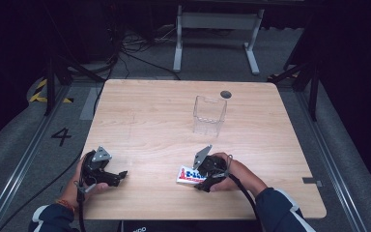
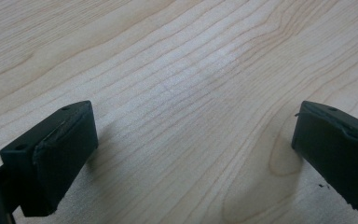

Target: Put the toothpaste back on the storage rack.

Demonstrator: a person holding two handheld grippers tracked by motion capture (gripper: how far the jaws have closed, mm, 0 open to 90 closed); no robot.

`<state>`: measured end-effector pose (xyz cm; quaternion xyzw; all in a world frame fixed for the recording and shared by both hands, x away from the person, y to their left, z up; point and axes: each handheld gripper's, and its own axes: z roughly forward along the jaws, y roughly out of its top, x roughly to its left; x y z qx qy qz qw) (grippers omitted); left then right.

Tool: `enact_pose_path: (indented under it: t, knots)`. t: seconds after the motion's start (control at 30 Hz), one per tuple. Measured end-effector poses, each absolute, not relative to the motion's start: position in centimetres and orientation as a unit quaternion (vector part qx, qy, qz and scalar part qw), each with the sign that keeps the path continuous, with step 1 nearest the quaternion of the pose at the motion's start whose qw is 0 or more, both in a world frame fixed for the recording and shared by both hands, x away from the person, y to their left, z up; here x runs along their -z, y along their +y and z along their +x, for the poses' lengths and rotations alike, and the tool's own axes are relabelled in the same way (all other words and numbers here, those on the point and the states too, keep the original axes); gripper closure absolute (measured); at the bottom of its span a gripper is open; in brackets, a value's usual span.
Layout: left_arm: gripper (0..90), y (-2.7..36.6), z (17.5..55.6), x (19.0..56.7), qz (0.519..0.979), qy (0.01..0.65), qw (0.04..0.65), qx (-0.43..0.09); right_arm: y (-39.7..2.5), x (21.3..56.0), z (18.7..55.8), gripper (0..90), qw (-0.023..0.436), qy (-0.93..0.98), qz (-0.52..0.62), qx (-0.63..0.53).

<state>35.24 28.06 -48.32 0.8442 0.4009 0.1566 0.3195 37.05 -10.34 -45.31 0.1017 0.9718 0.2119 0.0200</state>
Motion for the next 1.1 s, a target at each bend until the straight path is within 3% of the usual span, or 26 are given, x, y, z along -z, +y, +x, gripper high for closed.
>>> enact_pose_path:
  t: [0.37, 1.1]
  knots:
    - [0.6, 28.0, 35.2, 48.3, 0.844, 0.402, 0.32, -0.155, -9.4, 45.1, 37.4, 40.9, 0.022, 0.975, 0.099, -0.199]
    - [0.6, 28.0, 35.2, 48.3, 0.844, 0.403, 0.32, -0.155, -10.1, 44.6, 37.4, 63.6, 0.026, 0.97, 0.103, -0.217]
